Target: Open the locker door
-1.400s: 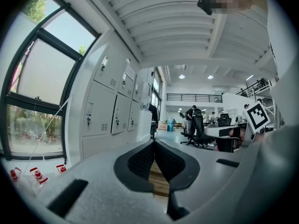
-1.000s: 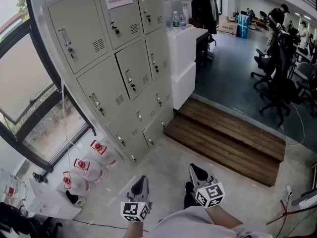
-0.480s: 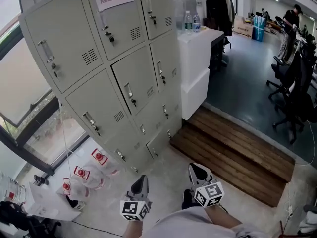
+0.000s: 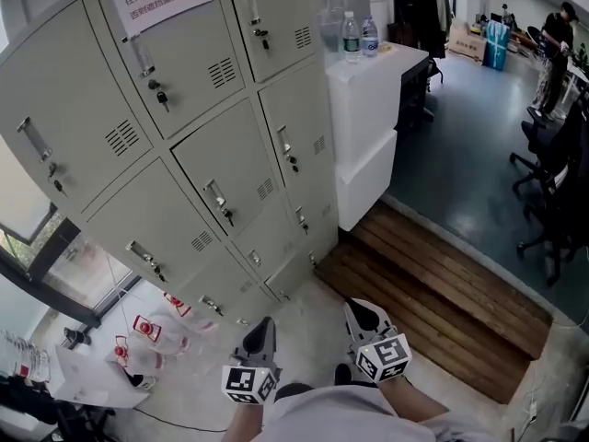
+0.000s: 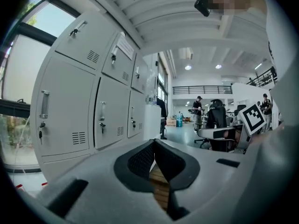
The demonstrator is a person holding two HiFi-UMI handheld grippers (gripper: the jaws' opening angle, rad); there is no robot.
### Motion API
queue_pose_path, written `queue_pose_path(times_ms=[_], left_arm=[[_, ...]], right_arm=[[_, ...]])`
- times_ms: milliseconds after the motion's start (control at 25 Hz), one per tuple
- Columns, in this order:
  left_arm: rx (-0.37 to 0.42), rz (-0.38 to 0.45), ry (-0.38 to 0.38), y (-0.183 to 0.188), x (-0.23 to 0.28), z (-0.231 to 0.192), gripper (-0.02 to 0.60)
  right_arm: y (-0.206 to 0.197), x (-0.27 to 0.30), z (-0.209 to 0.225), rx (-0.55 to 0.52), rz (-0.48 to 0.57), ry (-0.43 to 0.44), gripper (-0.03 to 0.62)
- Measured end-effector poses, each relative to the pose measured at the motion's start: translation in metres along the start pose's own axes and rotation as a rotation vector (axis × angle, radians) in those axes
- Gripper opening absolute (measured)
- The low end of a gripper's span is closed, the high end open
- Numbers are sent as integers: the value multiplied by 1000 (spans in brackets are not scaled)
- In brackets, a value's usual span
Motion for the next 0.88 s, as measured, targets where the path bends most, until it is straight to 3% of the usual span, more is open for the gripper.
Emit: queue_pose_path(times_ms=[120, 320, 440, 880], left_arm=[[0, 0, 2, -1, -9, -12, 3], [1, -1, -25, 7, 61, -21, 3], [-4, 9, -46, 9, 83, -36, 3], [2, 24, -165, 24, 162, -135, 3]], right_arm=[[-7, 3, -11, 15, -8, -8, 12], [7, 45, 41, 15, 5, -31, 12], [10, 64, 48, 7, 6, -51, 12], [19, 184, 41, -22, -1, -103, 12]])
Point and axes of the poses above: the fingertips, and each gripper's own axes: x forward along the fingers, z to its right, y out of its top, the point moved 1 cm from there along -x, backward along the fingers, and after that the axes turned 12 degrees about -y, right-handed, at the moved point
